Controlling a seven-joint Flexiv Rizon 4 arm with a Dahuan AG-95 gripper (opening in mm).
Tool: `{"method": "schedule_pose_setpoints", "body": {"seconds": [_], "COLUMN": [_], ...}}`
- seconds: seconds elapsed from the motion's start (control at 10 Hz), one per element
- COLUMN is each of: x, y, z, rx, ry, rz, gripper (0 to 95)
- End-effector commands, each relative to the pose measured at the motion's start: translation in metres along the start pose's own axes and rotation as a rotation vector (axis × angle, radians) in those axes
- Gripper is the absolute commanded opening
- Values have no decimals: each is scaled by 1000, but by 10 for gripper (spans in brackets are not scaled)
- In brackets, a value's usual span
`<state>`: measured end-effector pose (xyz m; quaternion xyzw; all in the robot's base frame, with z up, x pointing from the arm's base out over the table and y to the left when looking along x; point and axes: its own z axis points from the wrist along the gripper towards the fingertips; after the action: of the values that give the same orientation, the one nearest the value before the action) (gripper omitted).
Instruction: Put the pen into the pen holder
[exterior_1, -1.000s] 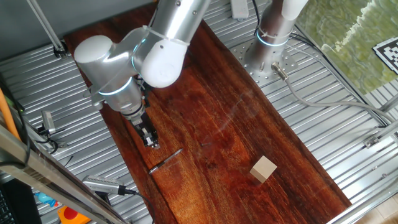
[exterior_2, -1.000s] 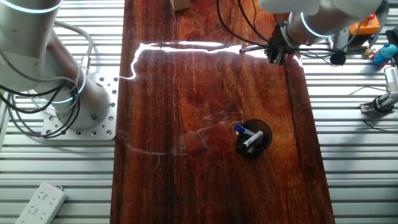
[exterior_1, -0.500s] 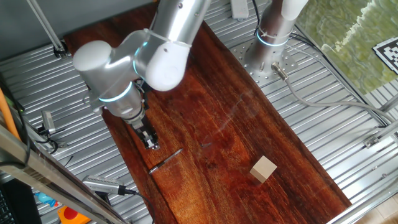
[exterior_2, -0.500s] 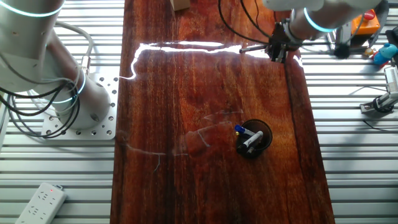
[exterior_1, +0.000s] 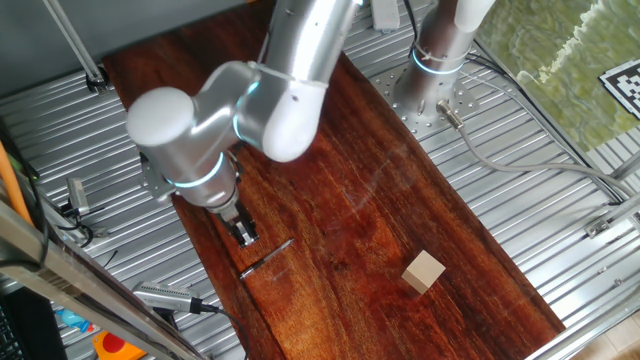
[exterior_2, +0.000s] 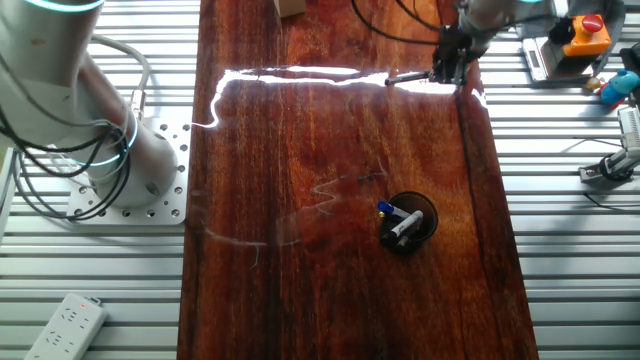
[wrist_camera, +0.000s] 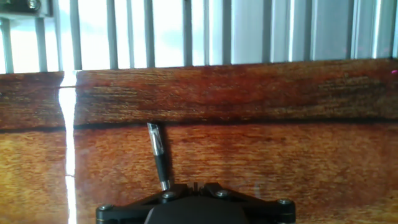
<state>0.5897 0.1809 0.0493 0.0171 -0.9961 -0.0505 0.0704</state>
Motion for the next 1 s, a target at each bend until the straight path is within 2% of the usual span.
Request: {"method": "schedule_pose_setpoints", "body": {"seconds": [0.1, 0.3, 0.6, 0.9, 1.0], "x": [-4, -10, -12, -11, -11], "y": [2, 8, 10, 9, 8], "z": [4, 9, 8, 8, 9], "rx": [-33, -35, -43, -108, -108], "ry": [-3, -4, 3, 5, 5], "rz": [19, 30, 26, 55, 52], "gripper": [0, 0, 0, 0, 0]}}
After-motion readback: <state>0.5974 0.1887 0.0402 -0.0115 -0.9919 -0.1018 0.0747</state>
